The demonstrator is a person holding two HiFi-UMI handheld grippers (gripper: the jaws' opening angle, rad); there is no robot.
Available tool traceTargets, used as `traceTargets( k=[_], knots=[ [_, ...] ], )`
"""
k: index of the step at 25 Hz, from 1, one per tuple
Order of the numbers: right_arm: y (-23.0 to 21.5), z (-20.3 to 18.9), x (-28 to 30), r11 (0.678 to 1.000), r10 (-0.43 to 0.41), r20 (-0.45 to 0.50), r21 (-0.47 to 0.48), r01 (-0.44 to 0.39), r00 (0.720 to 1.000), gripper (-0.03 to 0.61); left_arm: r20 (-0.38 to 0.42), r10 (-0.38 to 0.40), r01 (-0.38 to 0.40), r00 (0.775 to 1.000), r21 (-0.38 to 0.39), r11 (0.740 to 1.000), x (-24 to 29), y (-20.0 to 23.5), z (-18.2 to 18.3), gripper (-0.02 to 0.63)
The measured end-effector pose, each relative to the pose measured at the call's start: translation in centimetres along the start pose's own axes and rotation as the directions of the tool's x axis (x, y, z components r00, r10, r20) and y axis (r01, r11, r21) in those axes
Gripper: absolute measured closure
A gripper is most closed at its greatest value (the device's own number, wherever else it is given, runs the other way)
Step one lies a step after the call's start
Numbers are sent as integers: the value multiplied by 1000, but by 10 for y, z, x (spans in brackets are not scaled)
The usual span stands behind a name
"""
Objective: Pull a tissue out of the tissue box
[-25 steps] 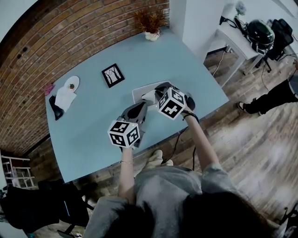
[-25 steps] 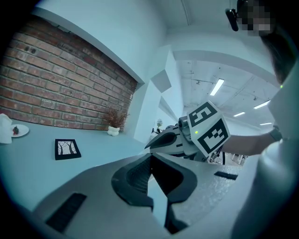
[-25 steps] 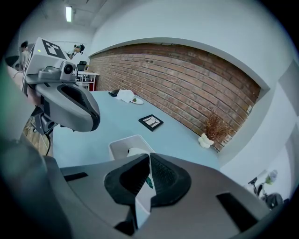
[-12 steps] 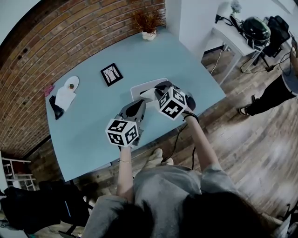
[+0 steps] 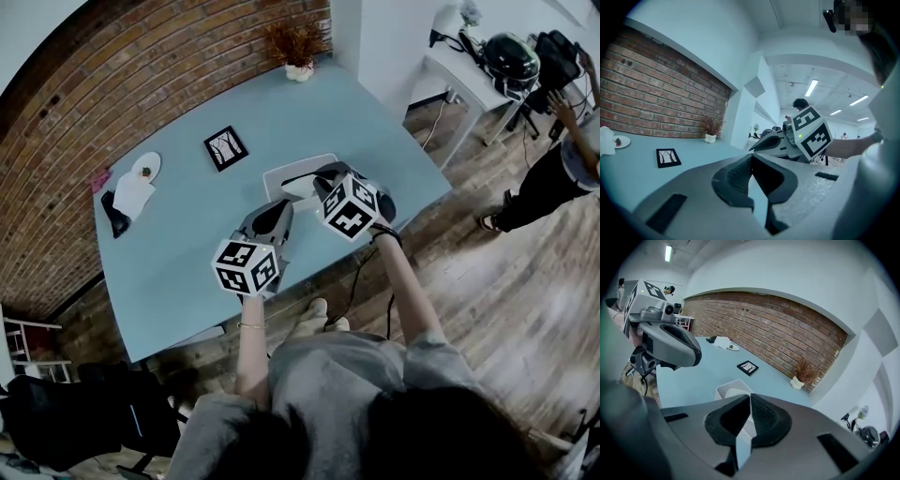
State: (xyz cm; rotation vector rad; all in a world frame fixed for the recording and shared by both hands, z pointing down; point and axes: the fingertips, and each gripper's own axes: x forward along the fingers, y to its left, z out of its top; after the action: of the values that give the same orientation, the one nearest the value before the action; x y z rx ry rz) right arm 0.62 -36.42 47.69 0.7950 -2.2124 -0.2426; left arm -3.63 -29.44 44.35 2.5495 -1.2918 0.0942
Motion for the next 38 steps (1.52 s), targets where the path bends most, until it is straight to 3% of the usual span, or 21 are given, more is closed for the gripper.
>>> traceTargets(
  k=[15,27,38],
  knots=[
    [3,12,-50,997,-63,95,37,60,993,577,40,-7,5,999,42,999,-19,-29,10,611],
    [13,8,-98,981,-132,220,167,96,966,577,84,0,-6,996,73,997,-33,-56,4,611],
    [28,-4,-135,960,-162,310,269,77,937,577,123,-39,23,992,126,992,-39,-92,-4,611]
  ],
)
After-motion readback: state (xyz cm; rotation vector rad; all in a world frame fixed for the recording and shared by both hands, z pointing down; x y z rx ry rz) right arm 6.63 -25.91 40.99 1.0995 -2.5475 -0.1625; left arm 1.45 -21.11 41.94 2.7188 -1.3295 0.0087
